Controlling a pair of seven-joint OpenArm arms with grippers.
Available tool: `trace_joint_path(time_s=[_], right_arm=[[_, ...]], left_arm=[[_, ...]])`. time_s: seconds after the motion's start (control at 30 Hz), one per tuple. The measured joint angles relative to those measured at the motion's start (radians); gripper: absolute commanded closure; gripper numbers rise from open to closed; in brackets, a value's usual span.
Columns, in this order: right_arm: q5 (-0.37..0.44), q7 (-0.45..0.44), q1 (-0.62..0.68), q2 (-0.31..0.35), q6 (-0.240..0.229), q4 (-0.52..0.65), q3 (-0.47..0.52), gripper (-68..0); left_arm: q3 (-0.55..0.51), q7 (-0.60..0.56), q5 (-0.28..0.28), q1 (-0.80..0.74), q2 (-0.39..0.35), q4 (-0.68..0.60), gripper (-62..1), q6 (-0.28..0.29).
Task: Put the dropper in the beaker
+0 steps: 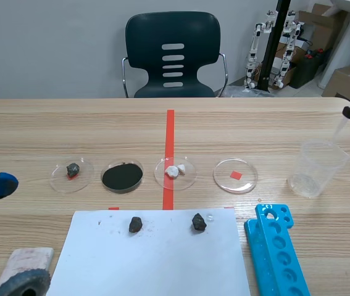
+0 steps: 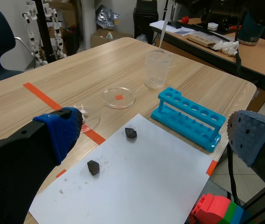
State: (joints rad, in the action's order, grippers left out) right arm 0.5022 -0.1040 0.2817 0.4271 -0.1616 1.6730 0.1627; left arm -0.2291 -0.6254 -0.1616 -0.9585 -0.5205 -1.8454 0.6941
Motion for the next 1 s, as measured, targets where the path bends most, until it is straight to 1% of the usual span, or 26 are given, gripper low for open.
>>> trace_joint_path(time_s=[0.1, 0.4, 0.67, 0.87, 1.0], right_arm=[[0.000, -0.011, -0.004, 0.000, 0.000, -0.020, -0.022, -0.4], [0.000, -0.038, -0.004, 0.000, 0.000, -0.034, -0.049, -0.4], [0.000, -0.046, -0.005, 0.000, 0.000, -0.085, -0.070, -0.4], [-0.001, -0.050, -0.035, 0.000, 0.000, -0.161, -0.081, -0.4], [-0.001, -0.075, -0.058, 0.000, 0.000, -0.217, -0.081, -0.4]], left_arm=[[0.000, 0.000, 0.000, 0.000, 0.000, 0.000, -62.3, 0.000], [0.000, 0.000, 0.000, 0.000, 0.000, 0.000, -62.3, 0.000], [0.000, 0.000, 0.000, 0.000, 0.000, 0.000, -62.3, 0.000], [0.000, 0.000, 0.000, 0.000, 0.000, 0.000, -62.3, 0.000], [0.000, 0.000, 0.000, 0.000, 0.000, 0.000, -62.3, 0.000]])
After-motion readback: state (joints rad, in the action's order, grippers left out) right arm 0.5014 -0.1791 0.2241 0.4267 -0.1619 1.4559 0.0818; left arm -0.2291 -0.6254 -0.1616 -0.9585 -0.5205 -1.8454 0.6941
